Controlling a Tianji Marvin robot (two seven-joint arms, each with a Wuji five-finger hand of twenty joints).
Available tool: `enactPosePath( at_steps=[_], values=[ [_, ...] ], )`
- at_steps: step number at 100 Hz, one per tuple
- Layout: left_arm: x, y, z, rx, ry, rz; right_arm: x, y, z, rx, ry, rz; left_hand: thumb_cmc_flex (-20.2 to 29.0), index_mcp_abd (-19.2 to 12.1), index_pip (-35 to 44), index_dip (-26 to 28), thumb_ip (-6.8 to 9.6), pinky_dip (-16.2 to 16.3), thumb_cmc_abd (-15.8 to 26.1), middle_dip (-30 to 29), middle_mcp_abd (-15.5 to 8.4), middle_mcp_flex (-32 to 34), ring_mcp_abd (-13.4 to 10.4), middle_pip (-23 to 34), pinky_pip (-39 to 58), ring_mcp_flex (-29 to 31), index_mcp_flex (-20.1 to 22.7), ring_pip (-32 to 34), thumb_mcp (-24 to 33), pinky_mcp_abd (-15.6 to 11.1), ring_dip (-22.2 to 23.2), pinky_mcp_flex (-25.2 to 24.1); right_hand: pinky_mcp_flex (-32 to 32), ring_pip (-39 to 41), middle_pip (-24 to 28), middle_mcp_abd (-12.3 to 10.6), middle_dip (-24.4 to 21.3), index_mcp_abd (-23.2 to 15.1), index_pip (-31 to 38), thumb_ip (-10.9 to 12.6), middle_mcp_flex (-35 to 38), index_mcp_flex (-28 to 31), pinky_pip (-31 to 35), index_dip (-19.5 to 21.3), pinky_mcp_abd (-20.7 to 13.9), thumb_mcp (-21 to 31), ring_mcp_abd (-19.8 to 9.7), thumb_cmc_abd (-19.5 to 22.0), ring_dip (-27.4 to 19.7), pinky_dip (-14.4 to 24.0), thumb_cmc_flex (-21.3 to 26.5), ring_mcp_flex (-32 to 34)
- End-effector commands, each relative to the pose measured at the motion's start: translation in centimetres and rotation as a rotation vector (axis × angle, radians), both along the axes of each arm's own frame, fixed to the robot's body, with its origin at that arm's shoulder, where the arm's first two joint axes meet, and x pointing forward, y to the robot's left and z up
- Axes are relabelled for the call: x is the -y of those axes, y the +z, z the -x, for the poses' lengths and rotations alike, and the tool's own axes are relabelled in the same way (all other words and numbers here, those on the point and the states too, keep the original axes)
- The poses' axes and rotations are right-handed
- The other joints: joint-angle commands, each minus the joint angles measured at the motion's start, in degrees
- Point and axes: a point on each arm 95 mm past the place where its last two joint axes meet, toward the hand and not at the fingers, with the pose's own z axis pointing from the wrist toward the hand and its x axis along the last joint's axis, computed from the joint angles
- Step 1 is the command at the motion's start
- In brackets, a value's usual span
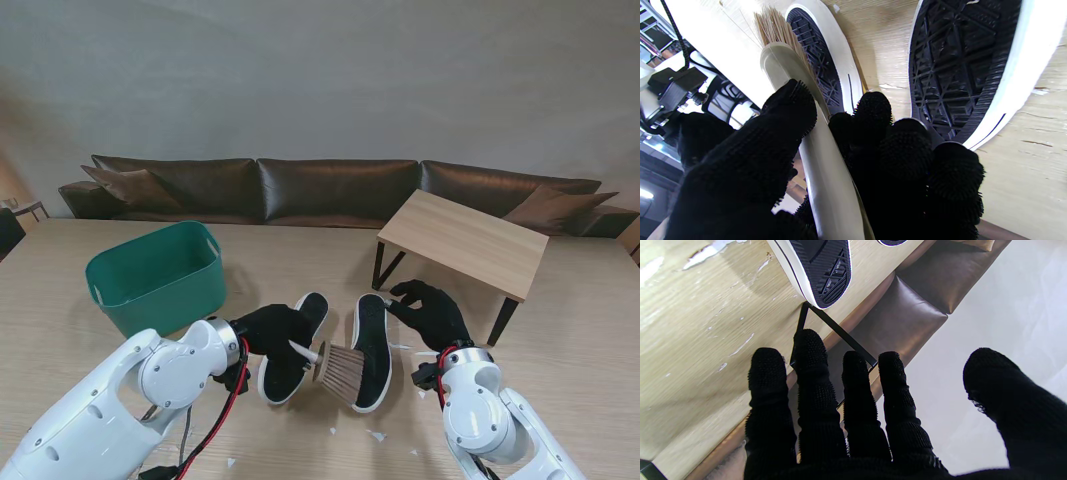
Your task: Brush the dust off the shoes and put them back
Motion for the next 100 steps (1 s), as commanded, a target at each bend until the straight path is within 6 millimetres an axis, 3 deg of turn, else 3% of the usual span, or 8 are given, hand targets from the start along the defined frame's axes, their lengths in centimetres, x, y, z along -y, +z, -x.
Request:
enactPosePath(
  at_steps=[1, 26, 49, 77, 100],
  values=[
    [0.5, 0.9, 0.2, 0.012, -0.029, 0.009, -0.3, -0.3, 0.2, -0.013, 0.015, -0.003, 4.3, -2.4, 3.4, 1.5, 2.0, 1.0, 3.2, -0.1, -0.4, 2.0, -0.6, -0.5, 1.4, 3.0, 0.9, -0.6, 2.2, -0.7, 0.9, -0.6, -11.7, 0.6, -0.1, 0.8, -0.8, 0.2, 0.3, 1.5, 0.6, 1.6, 0.0, -0.6, 1.2, 0.6, 0.5, 1.2, -0.1, 0.2, -2.5, 0.9],
    [1.5, 3.0, -0.9, 0.117, -0.003, 0.077, -0.3, -0.3, 0.1, -0.01, 0.011, -0.004, 4.2, -2.3, 3.6, 1.5, 1.98, 1.3, 3.1, 0.1, -0.5, 2.1, -0.8, -0.5, 1.5, 3.0, 1.1, -0.7, 2.2, -0.7, 1.2, -0.4, -11.8, 0.6, 0.0, 0.9, -0.8, 0.2, 0.3, 1.5, 0.6, 1.6, -0.1, -0.6, 1.2, 0.7, 0.5, 1.2, -0.1, 0.2, -2.4, 0.8],
    [3.5, 3.7, -3.2, 0.189, 0.074, 0.14, -0.3, -0.3, 0.0, -0.007, 0.008, -0.006, 4.2, -2.0, 3.5, 1.4, 1.87, 1.3, 2.7, 0.3, -0.3, 2.3, -0.7, -0.2, 1.6, 3.1, 1.4, -0.5, 2.4, -0.3, 1.4, 0.2, -11.8, 0.6, -0.1, 0.9, -0.8, 0.3, 0.2, 1.5, 0.6, 1.5, -0.1, -0.6, 1.3, 0.7, 0.6, 1.3, -0.2, 0.2, -2.4, 0.8],
    [4.8, 2.6, -7.0, 0.249, 0.199, 0.112, -0.3, -0.3, -0.1, -0.01, 0.007, -0.007, 4.1, -1.5, 3.5, 1.3, 1.64, 1.3, 2.1, 0.3, -0.1, 2.4, -0.1, 0.5, 1.8, 3.2, 1.8, 0.1, 3.2, 0.6, 1.5, 0.8, -11.8, 0.6, -0.1, 0.9, -0.8, 0.3, 0.3, 1.5, 0.6, 1.5, -0.1, -0.6, 1.2, 0.7, 0.6, 1.3, -0.1, 0.2, -2.4, 0.9],
    [5.9, 0.8, -8.1, 0.204, 0.209, 0.098, -0.2, -0.3, -0.2, -0.01, 0.002, -0.007, 4.1, -1.4, 3.4, 1.3, 1.49, 1.1, 2.0, 0.1, 0.0, 2.3, 0.2, 0.7, 1.9, 3.1, 1.9, 0.2, 3.5, 0.9, 1.2, 0.8, -11.8, 0.6, 0.0, 0.8, -0.8, 0.3, 0.3, 1.5, 0.6, 1.6, -0.1, -0.6, 1.2, 0.8, 0.6, 1.3, -0.1, 0.2, -2.4, 0.8]
  ],
)
